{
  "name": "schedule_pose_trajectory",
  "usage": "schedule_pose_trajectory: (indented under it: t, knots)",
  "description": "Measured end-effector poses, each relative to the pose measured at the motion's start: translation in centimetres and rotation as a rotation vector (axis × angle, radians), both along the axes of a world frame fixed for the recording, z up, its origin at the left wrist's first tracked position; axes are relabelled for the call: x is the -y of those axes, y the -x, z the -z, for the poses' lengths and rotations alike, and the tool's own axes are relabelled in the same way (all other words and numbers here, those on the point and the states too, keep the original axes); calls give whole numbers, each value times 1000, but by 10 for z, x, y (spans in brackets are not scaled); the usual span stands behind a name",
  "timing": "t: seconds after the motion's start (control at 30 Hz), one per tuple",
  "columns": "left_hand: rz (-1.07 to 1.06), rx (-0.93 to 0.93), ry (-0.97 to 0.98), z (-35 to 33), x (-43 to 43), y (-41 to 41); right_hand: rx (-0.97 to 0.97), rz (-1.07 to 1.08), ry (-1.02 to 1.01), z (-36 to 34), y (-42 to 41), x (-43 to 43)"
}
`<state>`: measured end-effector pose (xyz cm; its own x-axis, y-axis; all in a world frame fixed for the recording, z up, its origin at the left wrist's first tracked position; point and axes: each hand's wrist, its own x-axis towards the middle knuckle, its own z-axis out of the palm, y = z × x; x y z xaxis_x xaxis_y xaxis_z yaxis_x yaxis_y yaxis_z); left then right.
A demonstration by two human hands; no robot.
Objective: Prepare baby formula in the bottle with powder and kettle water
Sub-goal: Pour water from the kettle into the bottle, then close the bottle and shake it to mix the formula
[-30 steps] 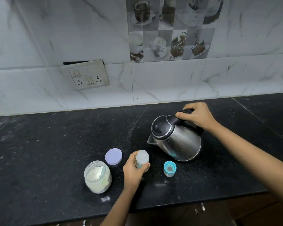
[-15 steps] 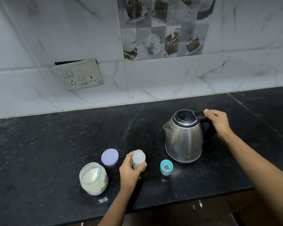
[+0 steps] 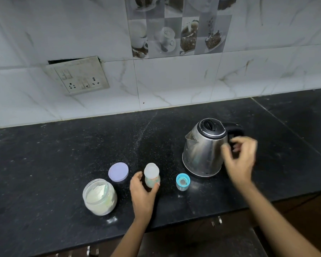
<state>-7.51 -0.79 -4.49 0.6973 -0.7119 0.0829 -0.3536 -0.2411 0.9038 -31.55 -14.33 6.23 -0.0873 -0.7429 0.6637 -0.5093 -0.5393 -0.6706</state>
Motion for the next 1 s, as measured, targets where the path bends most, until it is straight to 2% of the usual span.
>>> schedule_pose_trajectory:
  t: [0.07, 0.13, 0.2, 0.27, 0.37, 0.7, 1.0]
  knots:
    - [-44, 119, -13, 1, -10, 13, -148, -253, -121, 24, -16, -38]
    - [42, 207, 6, 4, -16, 23, -360, -405, -276, 50, -31, -57]
    - [170, 206, 3, 10, -16, 30, -397, -426, -445, 70, -44, -60]
    - [283, 125, -35, 12, -11, 36, -387, -415, -595, 78, -54, -57]
    - [389, 84, -74, 12, 1, 43, -408, -448, -697, 83, -62, -51]
    - [466, 120, -21, 11, 29, 47, -222, -518, -705, 72, -62, -56]
    - [472, 137, -96, 7, 24, 46, 165, -558, -662, 31, -69, -53]
